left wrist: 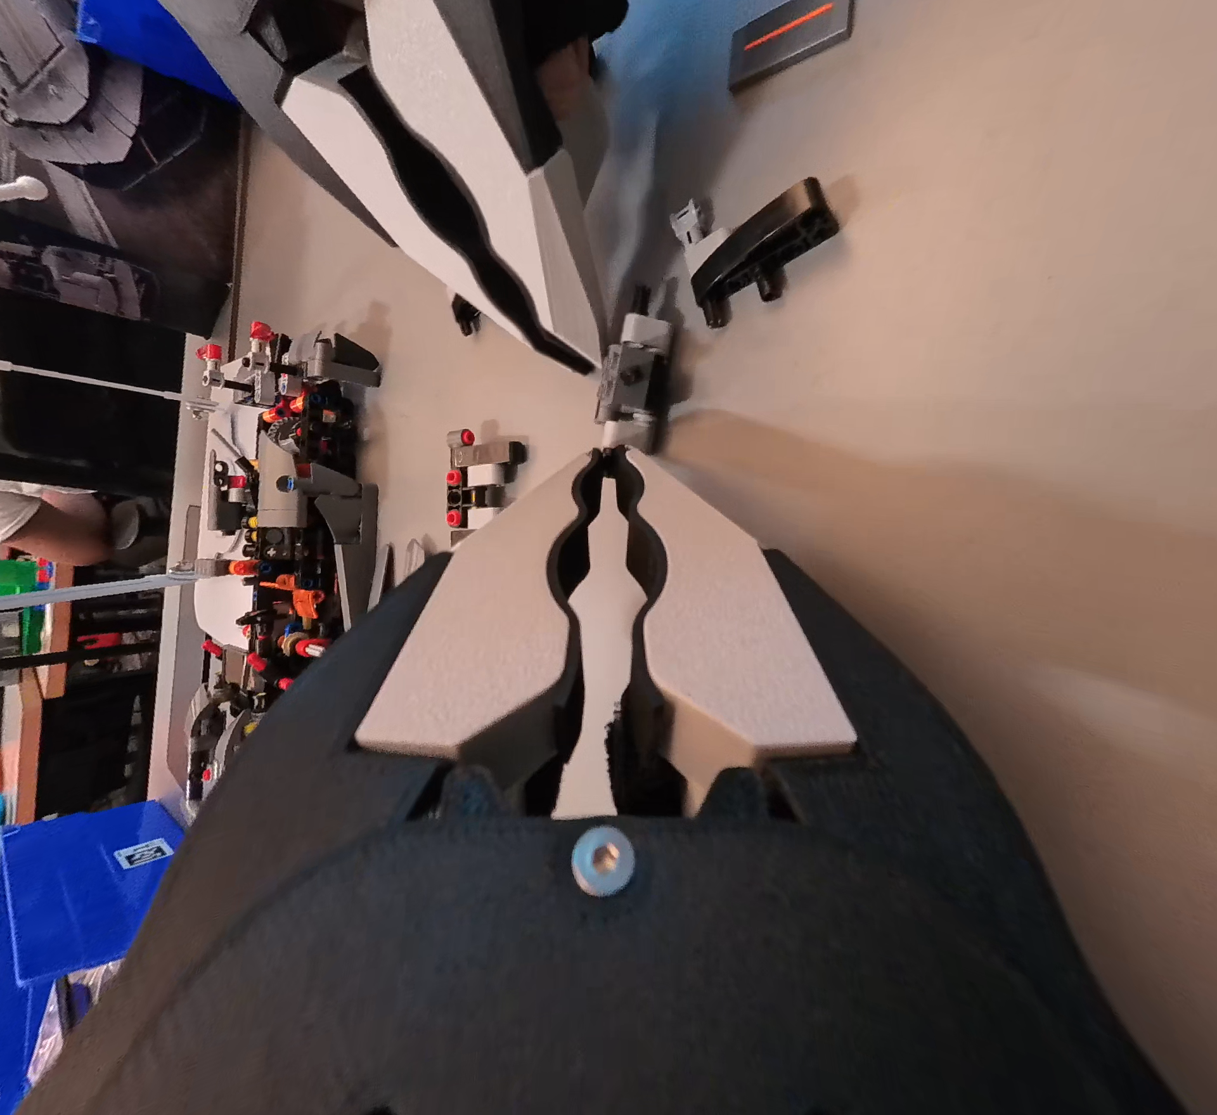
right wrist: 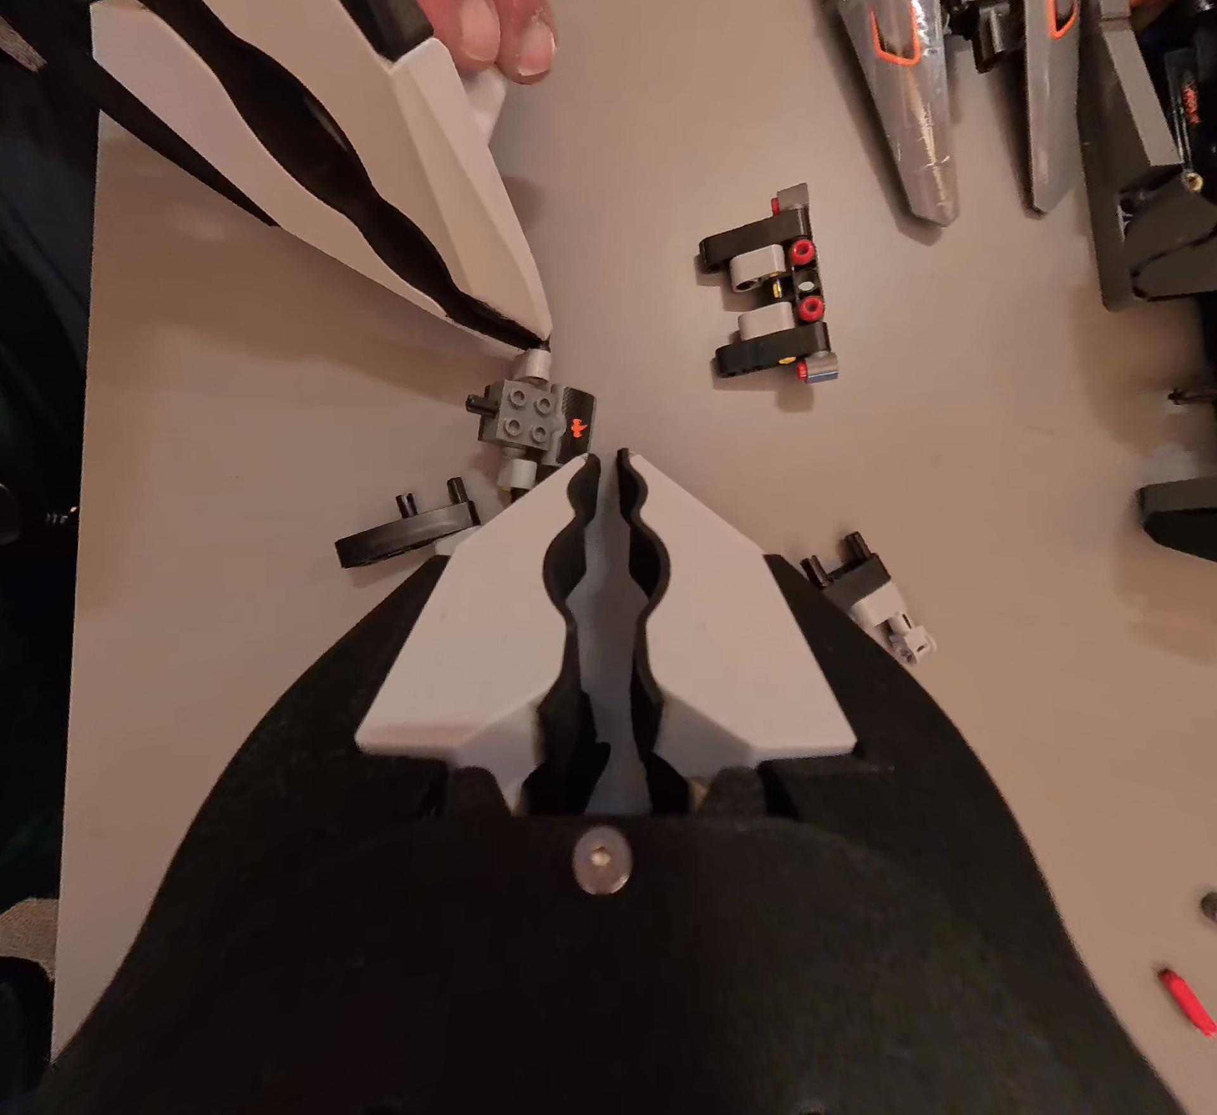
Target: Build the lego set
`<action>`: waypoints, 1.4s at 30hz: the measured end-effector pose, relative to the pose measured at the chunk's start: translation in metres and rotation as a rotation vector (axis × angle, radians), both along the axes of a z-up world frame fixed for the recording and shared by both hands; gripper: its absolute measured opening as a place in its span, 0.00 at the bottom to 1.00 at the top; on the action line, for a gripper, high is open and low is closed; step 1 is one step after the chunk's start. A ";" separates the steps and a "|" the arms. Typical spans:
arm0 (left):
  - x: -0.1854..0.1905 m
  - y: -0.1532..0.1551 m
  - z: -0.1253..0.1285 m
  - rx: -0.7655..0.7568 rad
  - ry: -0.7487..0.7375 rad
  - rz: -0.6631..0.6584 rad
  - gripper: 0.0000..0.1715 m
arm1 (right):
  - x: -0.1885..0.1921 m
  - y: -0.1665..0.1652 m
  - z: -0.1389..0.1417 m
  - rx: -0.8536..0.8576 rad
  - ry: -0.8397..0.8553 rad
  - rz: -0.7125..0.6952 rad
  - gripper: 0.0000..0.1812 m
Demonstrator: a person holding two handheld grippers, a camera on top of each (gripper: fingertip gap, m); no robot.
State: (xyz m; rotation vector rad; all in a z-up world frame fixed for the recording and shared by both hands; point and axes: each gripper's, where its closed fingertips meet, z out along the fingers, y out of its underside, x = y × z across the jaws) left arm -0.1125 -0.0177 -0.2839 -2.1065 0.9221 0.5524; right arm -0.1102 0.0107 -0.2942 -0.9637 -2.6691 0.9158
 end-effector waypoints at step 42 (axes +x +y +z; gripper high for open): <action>0.004 -0.002 -0.007 -0.112 -0.105 0.015 0.07 | 0.007 -0.013 0.009 -0.141 -0.026 0.035 0.01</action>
